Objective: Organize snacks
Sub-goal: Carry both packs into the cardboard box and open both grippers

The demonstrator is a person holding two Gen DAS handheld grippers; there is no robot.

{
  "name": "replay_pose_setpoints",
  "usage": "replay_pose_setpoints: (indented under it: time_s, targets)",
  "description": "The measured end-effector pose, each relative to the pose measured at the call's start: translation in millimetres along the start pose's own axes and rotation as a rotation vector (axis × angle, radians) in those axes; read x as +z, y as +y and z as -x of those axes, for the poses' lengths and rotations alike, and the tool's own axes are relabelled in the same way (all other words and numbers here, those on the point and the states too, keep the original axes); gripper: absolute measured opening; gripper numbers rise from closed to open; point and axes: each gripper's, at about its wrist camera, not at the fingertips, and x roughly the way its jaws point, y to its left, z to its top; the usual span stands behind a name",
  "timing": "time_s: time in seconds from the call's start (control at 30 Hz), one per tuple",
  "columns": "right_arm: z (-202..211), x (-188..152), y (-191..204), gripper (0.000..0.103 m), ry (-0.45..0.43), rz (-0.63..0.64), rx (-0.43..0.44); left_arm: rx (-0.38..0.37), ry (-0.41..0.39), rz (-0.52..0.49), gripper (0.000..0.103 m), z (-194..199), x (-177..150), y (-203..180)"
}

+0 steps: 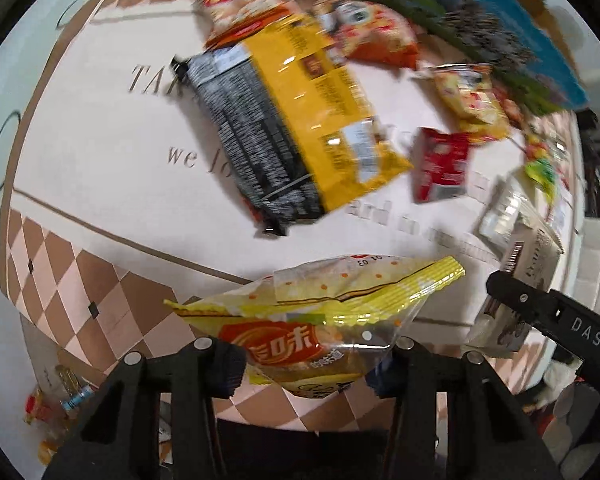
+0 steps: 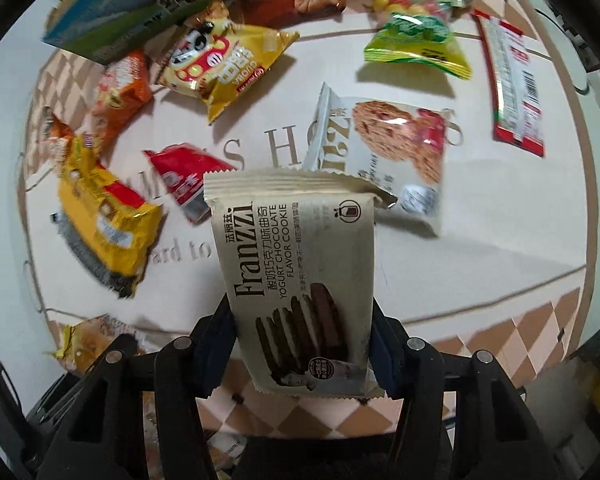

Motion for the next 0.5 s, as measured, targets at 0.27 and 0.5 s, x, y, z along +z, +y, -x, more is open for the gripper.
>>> replay_pose_setpoints:
  time_s: [0.27,0.5]
  targets:
    - [69,-6,-8,0.061,-0.069,0.018,0.101,-0.059,-0.110,-0.156,0.043,83,12,-50]
    - [149,43,-34,0.061,-0.145,0.057,0.163,-0.085,-0.207,-0.242,0.043,122,82,-123]
